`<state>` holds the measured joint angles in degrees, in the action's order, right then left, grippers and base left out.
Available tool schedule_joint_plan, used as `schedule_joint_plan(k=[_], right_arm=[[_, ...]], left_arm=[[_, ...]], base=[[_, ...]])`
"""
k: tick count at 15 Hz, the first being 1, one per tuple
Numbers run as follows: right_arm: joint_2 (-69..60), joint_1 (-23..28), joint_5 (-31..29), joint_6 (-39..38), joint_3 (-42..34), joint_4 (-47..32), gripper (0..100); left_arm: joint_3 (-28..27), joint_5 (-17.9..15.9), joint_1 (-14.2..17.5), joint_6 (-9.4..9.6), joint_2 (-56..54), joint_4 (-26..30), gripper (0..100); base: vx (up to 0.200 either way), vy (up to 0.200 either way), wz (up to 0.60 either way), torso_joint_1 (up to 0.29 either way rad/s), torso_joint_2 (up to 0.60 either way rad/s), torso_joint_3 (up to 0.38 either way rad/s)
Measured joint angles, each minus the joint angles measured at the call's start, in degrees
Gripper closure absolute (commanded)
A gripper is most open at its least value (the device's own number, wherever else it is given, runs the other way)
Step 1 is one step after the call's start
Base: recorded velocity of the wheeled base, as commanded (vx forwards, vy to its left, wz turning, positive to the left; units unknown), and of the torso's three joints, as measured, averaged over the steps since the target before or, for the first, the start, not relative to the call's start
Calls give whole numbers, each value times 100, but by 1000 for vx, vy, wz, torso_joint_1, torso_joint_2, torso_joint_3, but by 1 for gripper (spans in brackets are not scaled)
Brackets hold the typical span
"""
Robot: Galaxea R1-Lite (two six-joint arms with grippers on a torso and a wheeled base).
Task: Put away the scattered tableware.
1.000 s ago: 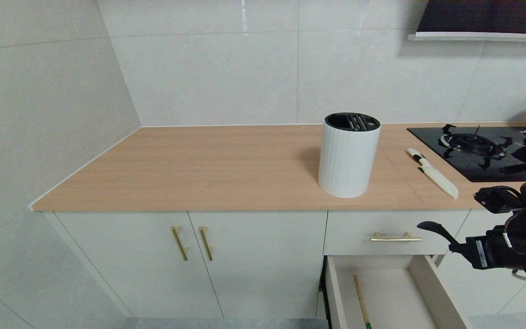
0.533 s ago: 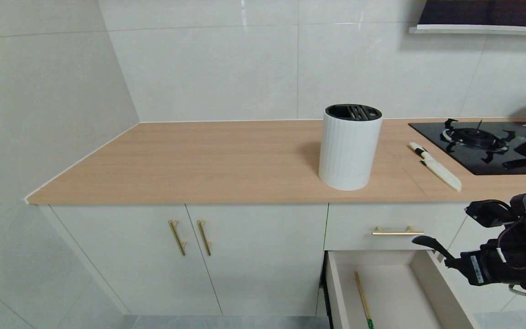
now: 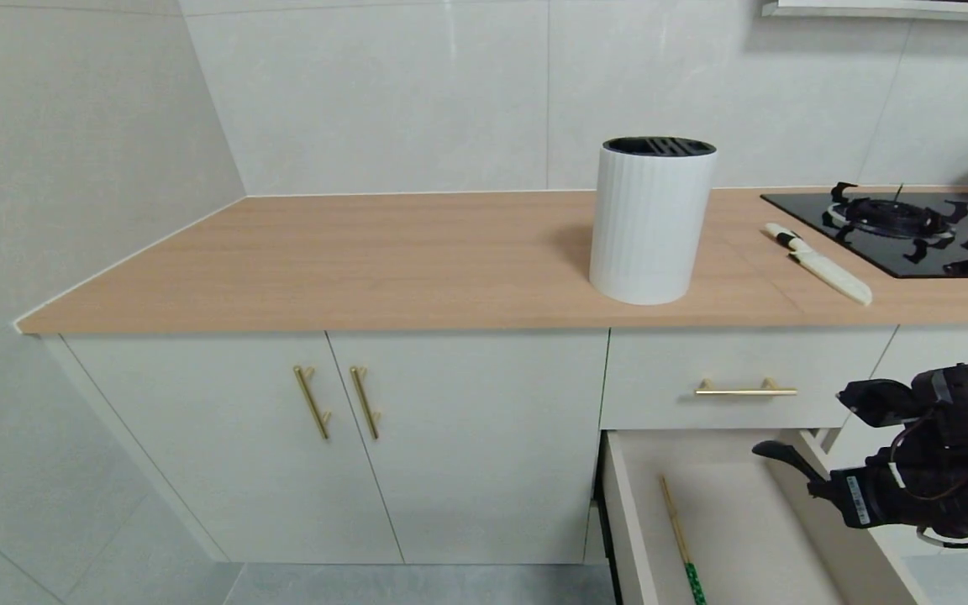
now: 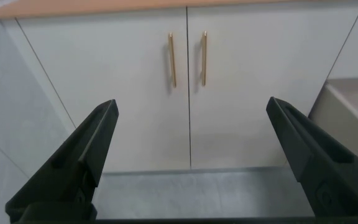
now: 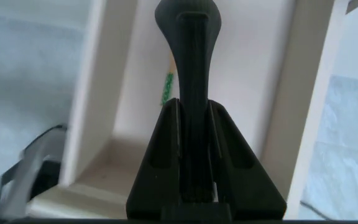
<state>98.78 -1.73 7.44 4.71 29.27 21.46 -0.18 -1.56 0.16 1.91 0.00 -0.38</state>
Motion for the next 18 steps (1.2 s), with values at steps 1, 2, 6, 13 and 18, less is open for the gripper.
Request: schedule_joint_plan(k=[1, 2, 6, 13, 18], right_arm=[[111, -5, -46, 2, -30, 101, 100], [221, -17, -55, 0, -56, 154, 100], [524, -44, -63, -4, -77, 207, 100], [973, -48, -200, -4, -183, 820, 100], [1097, -110, -227, -68, -179, 827, 100]], left_arm=[[0, 0, 0, 0, 0, 0, 0], [0, 0, 0, 5, 0, 0, 0], [0, 0, 0, 2, 0, 0, 0], [0, 0, 0, 2, 0, 2, 0], [0, 0, 0, 2, 0, -5, 0]], base=[[0, 0, 0, -149, 481, 330], [0, 0, 0, -139, 461, 330], [0, 0, 0, -115, 456, 333], [0, 0, 0, -53, 377, 324], [0, 0, 0, 0, 19, 19]])
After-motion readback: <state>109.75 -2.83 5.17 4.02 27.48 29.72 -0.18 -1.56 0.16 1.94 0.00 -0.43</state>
